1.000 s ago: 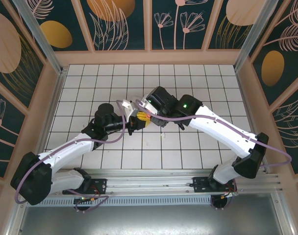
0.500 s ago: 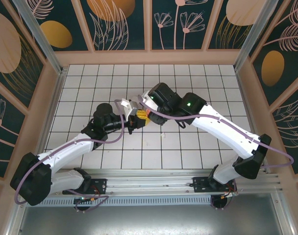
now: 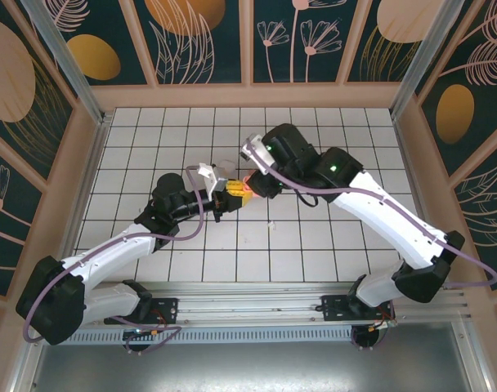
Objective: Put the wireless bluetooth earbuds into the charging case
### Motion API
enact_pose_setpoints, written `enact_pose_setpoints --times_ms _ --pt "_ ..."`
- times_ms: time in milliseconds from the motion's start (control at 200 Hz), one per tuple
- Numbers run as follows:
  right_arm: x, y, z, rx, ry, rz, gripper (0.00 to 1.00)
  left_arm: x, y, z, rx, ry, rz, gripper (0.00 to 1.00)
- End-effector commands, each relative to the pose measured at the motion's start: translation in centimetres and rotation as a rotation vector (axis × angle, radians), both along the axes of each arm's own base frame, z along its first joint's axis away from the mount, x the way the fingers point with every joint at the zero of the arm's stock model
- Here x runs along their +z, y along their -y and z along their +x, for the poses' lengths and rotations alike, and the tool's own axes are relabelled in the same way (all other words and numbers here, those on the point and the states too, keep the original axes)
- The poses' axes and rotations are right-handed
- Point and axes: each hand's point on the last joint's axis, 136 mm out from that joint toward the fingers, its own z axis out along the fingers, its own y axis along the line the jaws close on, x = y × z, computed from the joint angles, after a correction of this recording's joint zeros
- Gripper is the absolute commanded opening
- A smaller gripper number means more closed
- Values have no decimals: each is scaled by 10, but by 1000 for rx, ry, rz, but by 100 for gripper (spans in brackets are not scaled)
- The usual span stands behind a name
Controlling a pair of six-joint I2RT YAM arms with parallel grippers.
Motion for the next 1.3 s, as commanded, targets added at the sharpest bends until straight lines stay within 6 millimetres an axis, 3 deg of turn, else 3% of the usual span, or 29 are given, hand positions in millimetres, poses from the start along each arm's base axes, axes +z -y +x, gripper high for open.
enact_pose_setpoints --times_ms 0,135,275,450,646,1046,1296 --pt "39 6 3 -41 16 150 38 13 1 -3 -11 35 -45 0" --pt "43 23 16 -124 44 175 36 15 1 -3 -11 34 -51 0" --pt "47 34 11 -135 81 250 34 17 1 0 -1 -11 -67 0" --pt "39 29 -6 -88 59 375 38 14 4 8 21 -80 -49 0" --pt "21 20 -7 -84 9 403 45 15 4 10 30 -93 -56 0" --pt "-2 6 -5 -23 -57 325 36 19 4 1 -9 -71 -68 0" --pt "-10 8 -9 1 -87 311 35 23 5 -5 -42 -49 -76 0"
